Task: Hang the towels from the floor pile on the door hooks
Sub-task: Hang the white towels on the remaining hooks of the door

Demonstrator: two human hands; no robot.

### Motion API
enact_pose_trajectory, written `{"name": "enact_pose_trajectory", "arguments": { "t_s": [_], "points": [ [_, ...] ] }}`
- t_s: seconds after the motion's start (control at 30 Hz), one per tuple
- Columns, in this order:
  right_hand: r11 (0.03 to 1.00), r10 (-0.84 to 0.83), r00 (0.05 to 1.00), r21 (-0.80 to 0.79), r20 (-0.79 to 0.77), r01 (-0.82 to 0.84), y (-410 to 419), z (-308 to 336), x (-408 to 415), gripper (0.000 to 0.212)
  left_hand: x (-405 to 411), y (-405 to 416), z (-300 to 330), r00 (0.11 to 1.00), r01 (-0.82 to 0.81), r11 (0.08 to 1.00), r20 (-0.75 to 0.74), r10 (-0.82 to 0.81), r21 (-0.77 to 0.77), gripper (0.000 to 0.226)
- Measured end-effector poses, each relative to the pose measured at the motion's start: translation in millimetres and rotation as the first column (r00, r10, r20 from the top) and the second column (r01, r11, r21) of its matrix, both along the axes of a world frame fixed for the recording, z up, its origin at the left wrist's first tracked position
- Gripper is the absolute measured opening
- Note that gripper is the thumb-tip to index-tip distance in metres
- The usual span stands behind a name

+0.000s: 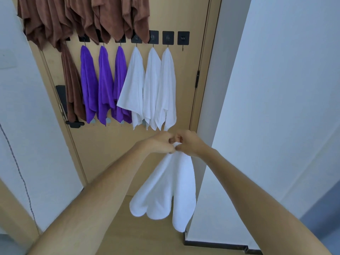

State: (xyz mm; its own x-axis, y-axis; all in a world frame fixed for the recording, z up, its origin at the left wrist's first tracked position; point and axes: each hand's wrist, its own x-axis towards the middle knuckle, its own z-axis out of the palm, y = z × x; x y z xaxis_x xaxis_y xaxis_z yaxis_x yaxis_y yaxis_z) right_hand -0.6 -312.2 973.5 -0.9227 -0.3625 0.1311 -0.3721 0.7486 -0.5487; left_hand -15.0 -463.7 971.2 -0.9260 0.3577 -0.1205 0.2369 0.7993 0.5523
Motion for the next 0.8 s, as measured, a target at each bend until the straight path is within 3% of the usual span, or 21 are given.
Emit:
{"name": "enact_pose_trajectory", "arguments": {
  "t_s": [0.17,0.3,0.5,0.7,0.8],
  "points": [
    [1.000,0.000,0.998,0.012,0.055,-0.001,8.2,-2.7,-2.1,0.025,1.2,-7.2,7.2,0.994,-0.053,0.998,-0.090,0.057,0.044,0.017],
    [1.000,0.030,0.989,-0.014,0.143,-0.028,13.3,-3.8,1.5,0.036,4.1,-4.4,20.7,0.981,-0.086,0.992,-0.165,0.101,0.092,0.025],
    [0.960,0.057,0.980,-0.280,0.191,-0.001,16.7,5.8,5.6,0.022,7.6,2.7,25.1,0.981,-0.089,0.993,-0.168,0.101,0.079,0.023],
    [0.969,0.029,0.999,-0.247,0.023,-0.022,28.0,6.0,3.3,0.016,10.5,9.7,26.2,0.981,-0.083,0.991,-0.168,0.099,0.104,0.025],
    [0.991,0.046,0.999,-0.124,0.022,-0.043,32.8,1.8,3.9,0.015,13.8,13.8,23.4,0.989,-0.076,0.996,-0.127,0.071,-0.037,0.026]
  ]
}}
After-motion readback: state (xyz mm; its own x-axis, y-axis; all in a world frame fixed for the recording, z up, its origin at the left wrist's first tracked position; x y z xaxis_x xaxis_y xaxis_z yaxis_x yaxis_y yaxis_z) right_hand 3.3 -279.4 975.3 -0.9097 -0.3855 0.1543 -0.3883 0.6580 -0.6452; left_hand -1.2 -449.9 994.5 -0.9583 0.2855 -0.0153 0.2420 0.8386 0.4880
